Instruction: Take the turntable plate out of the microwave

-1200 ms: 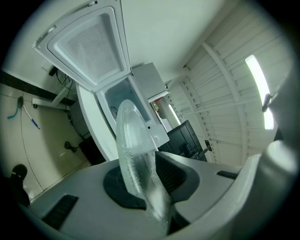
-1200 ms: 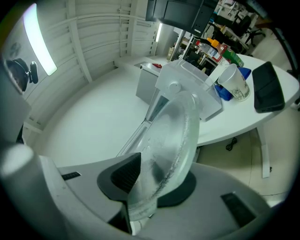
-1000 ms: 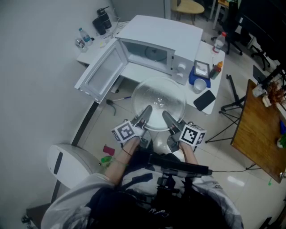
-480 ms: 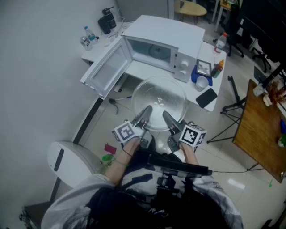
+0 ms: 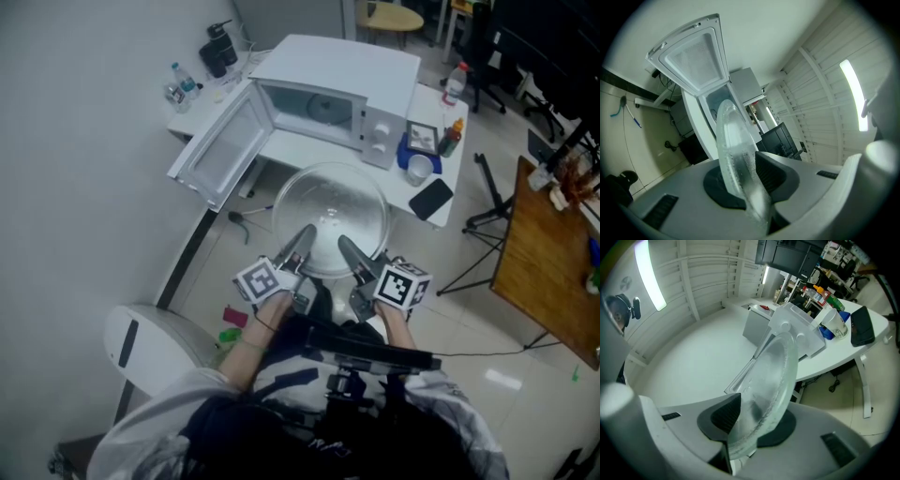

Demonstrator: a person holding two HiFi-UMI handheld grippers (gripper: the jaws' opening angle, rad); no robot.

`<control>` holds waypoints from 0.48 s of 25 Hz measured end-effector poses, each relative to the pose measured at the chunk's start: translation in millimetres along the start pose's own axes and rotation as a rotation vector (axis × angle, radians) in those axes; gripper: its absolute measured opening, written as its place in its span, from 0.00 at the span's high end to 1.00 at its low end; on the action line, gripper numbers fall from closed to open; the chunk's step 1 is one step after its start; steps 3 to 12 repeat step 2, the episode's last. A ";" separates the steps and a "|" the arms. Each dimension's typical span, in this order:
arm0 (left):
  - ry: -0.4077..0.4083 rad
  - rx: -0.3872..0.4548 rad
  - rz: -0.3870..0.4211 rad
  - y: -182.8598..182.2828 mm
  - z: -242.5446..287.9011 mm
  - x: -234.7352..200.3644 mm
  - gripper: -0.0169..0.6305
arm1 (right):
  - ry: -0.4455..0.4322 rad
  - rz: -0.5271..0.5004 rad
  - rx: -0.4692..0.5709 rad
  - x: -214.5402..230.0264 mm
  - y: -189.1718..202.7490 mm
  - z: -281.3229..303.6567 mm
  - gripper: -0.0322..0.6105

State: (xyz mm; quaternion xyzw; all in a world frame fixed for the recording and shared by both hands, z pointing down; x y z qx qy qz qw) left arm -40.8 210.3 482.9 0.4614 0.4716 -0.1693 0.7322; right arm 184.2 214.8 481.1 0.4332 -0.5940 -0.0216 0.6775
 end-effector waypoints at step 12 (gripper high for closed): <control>0.005 -0.005 -0.012 1.2 -0.5 -0.1 0.89 | 0.012 -0.005 -0.001 -0.7 1.2 -1.5 0.81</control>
Point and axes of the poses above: the fingertips, and each gripper's own axes: z forward along the fingers, x to its right, y out of its underside, the point moved 10 cm from there along -z, backward along the fingers, and after that the axes turned 9 degrees about -y, right-handed, at the moved point
